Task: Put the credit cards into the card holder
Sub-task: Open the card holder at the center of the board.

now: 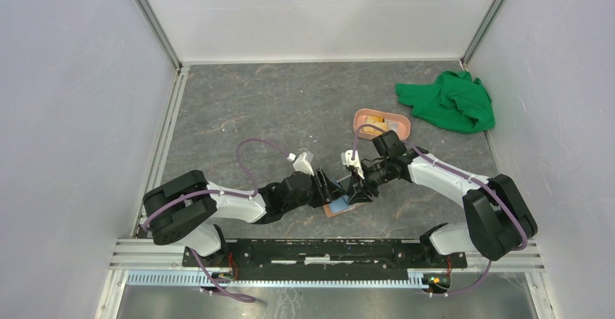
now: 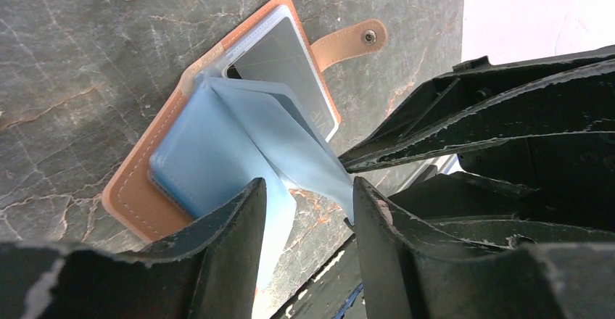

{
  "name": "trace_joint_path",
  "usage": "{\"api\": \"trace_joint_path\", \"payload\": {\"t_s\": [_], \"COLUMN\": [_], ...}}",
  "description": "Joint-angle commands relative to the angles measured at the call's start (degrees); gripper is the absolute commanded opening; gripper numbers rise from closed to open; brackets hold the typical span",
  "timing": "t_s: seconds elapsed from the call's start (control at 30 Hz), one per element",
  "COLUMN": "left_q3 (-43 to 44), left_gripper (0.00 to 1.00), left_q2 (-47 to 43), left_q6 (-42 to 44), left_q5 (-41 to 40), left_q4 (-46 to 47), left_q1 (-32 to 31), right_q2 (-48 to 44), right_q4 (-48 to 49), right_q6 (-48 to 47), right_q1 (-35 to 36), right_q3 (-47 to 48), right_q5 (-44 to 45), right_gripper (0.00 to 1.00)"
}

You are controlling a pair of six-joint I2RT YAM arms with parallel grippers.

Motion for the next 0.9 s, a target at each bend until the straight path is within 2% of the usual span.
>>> {"api": "trace_joint_path", "payload": {"t_s": [0.0, 0.2, 0.5, 0.63, 0.87], "left_q3": [1.5, 0.4, -0.6, -1.0, -1.9], "left_gripper": [0.51, 0.43, 0.39, 0.38, 0.37], "left_q2": [0.9, 0.4, -0.2, -0.1, 0.6], "left_q6": [1.7, 1.2, 1.1, 1.2, 1.3], "left_q5": [-0.2, -0.6, -1.0, -1.0, -0.9], "left_q4": [2.2, 2.0, 1.7, 1.7, 1.3], "left_q1": [0.2, 0.2, 0.4, 0.5, 0.5], "right_q2": [0.4, 0.4, 0.4, 0.4, -0.2], "right_q4": [0.1, -0.1, -1.0, -1.7, 0.5], "right_q6": [-0.9, -0.9, -1.6, -2.0, 0.5], "right_q1": [0.2, 0.2, 0.0, -0.4, -1.8], "right_q3": [2.1, 2.2, 2.9, 3.2, 2.7], "right_q5": [-1.0, -0.8, -0.8, -1.2, 0.7], "right_gripper": [0.41, 0.41, 0.46, 0.58, 0.59]}}
